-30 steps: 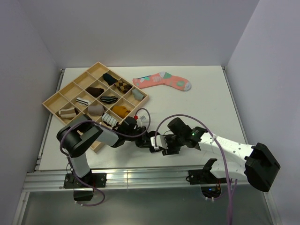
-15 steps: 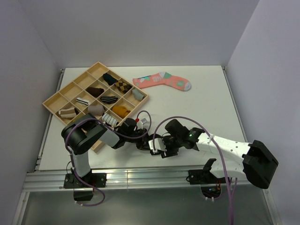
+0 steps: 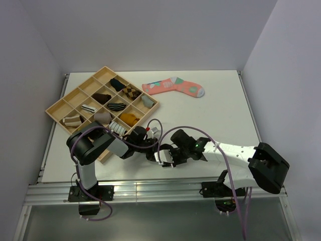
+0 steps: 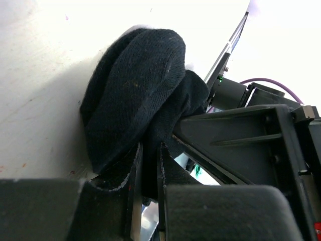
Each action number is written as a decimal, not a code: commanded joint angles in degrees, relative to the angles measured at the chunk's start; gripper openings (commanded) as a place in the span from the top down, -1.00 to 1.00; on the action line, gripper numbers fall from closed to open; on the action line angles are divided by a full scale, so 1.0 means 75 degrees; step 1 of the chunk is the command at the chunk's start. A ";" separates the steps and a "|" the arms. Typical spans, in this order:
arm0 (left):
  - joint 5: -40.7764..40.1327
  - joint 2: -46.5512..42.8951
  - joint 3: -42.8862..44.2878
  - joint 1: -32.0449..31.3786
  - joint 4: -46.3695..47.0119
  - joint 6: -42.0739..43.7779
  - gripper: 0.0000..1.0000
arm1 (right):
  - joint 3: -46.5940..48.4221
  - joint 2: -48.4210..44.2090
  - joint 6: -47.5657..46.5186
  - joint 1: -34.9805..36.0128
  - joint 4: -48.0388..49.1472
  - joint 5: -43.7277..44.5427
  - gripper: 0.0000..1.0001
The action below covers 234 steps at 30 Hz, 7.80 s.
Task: Roll the socks
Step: Roll the sock at the center of the board.
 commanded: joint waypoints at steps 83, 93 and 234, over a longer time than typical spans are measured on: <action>-0.5322 -0.3308 -0.1117 -0.1668 -0.0070 0.3907 0.07 | 0.5558 0.6676 -0.0010 -0.2701 -0.6372 -0.2654 0.71; -0.4749 -0.1960 -0.0377 -0.1809 0.0339 0.4564 0.05 | 0.5595 0.6783 0.0119 -0.2701 -0.6455 -0.2630 0.71; -0.0893 0.0970 0.4053 -0.0942 -0.5509 0.3006 0.99 | -0.0534 -0.1995 -0.1710 -0.3311 -0.1652 -0.2304 -0.33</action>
